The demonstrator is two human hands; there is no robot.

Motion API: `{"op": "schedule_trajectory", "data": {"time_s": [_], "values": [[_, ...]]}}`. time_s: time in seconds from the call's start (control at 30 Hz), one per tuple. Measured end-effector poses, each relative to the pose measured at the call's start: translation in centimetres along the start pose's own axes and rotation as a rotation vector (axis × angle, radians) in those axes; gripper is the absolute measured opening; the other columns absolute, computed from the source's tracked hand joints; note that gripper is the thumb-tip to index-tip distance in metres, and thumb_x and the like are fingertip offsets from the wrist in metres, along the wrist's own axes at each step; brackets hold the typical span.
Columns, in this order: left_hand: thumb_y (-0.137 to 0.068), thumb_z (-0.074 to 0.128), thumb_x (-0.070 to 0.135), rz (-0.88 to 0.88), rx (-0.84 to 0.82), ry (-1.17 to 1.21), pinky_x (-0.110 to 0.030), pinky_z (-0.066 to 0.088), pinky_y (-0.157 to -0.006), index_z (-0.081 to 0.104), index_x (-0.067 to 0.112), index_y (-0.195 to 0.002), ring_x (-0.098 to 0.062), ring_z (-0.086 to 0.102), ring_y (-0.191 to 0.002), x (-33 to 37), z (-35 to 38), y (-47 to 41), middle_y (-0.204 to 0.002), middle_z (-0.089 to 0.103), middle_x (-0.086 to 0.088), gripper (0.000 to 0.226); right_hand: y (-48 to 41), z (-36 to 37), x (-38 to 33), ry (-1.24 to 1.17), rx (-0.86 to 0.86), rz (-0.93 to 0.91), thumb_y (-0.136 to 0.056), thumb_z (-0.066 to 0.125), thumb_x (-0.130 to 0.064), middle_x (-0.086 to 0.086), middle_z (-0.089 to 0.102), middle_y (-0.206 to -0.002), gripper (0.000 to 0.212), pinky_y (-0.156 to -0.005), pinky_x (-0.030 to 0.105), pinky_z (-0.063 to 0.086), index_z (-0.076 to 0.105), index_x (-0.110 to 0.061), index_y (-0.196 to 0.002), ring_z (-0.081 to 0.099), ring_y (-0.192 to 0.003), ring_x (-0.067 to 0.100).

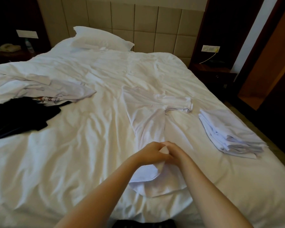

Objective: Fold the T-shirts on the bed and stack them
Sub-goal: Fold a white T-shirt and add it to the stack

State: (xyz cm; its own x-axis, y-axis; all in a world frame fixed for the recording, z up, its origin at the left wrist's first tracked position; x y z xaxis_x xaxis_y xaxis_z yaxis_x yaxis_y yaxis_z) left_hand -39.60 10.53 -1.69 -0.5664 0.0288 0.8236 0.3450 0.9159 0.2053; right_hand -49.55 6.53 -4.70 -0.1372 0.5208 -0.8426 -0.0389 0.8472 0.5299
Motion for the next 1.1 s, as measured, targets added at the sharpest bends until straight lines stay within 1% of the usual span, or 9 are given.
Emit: {"op": "schedule_trajectory", "data": {"time_s": [0.07,0.2,0.3,0.43,0.57,0.63,0.8,0.97,1.1], "values": [[-0.086,0.066,0.027,0.039,-0.08,0.013,-0.013,0.045,-0.055,0.058,0.004,-0.117,-0.009,0.056,-0.067,1.1,1.6,-0.3,-0.101,0.059,-0.008,0.039,0.3,-1.3,-0.1,0.026,0.058,0.037,-0.095,0.045,-0.013,0.007,0.058,-0.098,0.016,-0.049,0.016,0.047,0.054,-0.001,-0.102,0.063,-0.053,0.007],[-0.091,0.059,0.027,0.039,-0.152,0.064,-0.013,0.046,-0.065,0.058,0.014,-0.118,-0.004,0.057,-0.073,1.3,3.7,-0.2,-0.094,0.062,0.003,0.03,1.4,-6.2,0.8,0.094,0.352,0.009,-0.075,0.05,0.007,0.014,0.045,-0.062,0.016,-0.049,0.025,0.035,0.047,0.0,-0.061,0.041,-0.054,0.025],[-0.092,0.057,0.025,0.032,0.115,-0.003,-0.02,0.043,-0.086,0.06,0.015,-0.117,-0.013,0.055,-0.098,-0.7,2.9,0.2,-0.118,0.059,-0.003,0.027,2.3,-8.6,2.7,0.031,0.451,0.046,-0.075,0.051,0.008,0.013,0.046,-0.062,0.016,-0.062,0.03,0.037,0.047,0.001,-0.061,0.046,-0.062,0.026],[-0.088,0.06,0.022,-0.237,0.494,0.125,-0.028,0.04,-0.087,0.044,0.01,-0.128,-0.026,0.053,-0.112,-5.1,1.5,1.3,-0.128,0.049,-0.012,0.045,1.5,-10.0,2.9,-0.009,0.492,0.001,-0.076,0.051,0.005,0.01,0.041,-0.063,0.021,-0.058,0.03,0.03,0.042,-0.005,-0.059,0.037,-0.057,0.022],[-0.089,0.061,0.027,-0.419,0.39,0.336,-0.033,0.046,-0.087,0.032,0.005,-0.133,-0.029,0.054,-0.111,-6.5,2.7,1.6,-0.132,0.048,-0.013,0.058,1.9,-10.9,3.6,0.211,0.528,0.088,-0.08,0.056,-0.002,0.011,0.052,-0.071,0.014,-0.063,0.028,0.038,0.048,-0.002,-0.069,0.049,-0.064,0.026],[-0.086,0.065,0.027,-0.443,0.341,0.356,-0.036,0.047,-0.09,0.032,0.004,-0.133,-0.031,0.052,-0.115,-6.5,3.6,1.2,-0.132,0.048,-0.012,0.063,2.3,-11.3,4.4,0.302,0.494,0.157,-0.081,0.055,-0.003,0.011,0.053,-0.067,0.013,-0.052,0.024,0.039,0.048,-0.001,-0.07,0.05,-0.058,0.023],[-0.077,0.076,0.015,-0.428,0.307,0.619,-0.046,0.05,-0.093,0.049,-0.001,-0.125,-0.033,0.057,-0.109,-7.0,5.7,1.7,-0.124,0.057,-0.016,0.057,2.7,-13.1,3.8,0.317,0.606,0.041,-0.08,0.055,-0.001,0.007,0.052,-0.065,0.017,-0.057,0.024,0.037,0.052,-0.003,-0.063,0.05,-0.062,0.023],[-0.075,0.078,0.018,-0.452,0.332,0.578,-0.046,0.051,-0.091,0.049,0.005,-0.124,-0.03,0.058,-0.108,-8.1,7.9,3.3,-0.121,0.059,-0.012,0.059,2.9,-13.1,6.7,0.351,0.654,0.021,-0.078,0.06,-0.004,0.013,0.06,-0.079,0.004,-0.067,0.028,0.044,0.062,-0.005,-0.082,0.057,-0.077,0.03],[-0.072,0.08,0.02,-0.431,0.297,0.577,-0.043,0.05,-0.092,0.045,0.007,-0.128,-0.029,0.055,-0.113,-7.9,8.0,3.2,-0.124,0.056,-0.009,0.068,3.4,-12.3,7.8,0.383,0.749,0.023,-0.079,0.066,-0.015,0.021,0.05,-0.122,0.046,-0.089,0.037,0.044,0.05,-0.004,-0.121,0.05,-0.114,0.04]]}}
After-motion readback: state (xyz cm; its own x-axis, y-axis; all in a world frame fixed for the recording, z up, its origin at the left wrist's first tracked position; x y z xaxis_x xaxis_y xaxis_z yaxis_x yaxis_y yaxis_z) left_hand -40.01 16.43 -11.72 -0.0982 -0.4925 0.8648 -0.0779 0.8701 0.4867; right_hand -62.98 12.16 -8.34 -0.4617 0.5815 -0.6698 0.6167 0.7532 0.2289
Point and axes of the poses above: each hand's wrist, its own y-axis away from the middle knuckle, its own z-axis out of the palm, x = y × z, the point moved 3 cm from there along -y, towards the middle knuckle
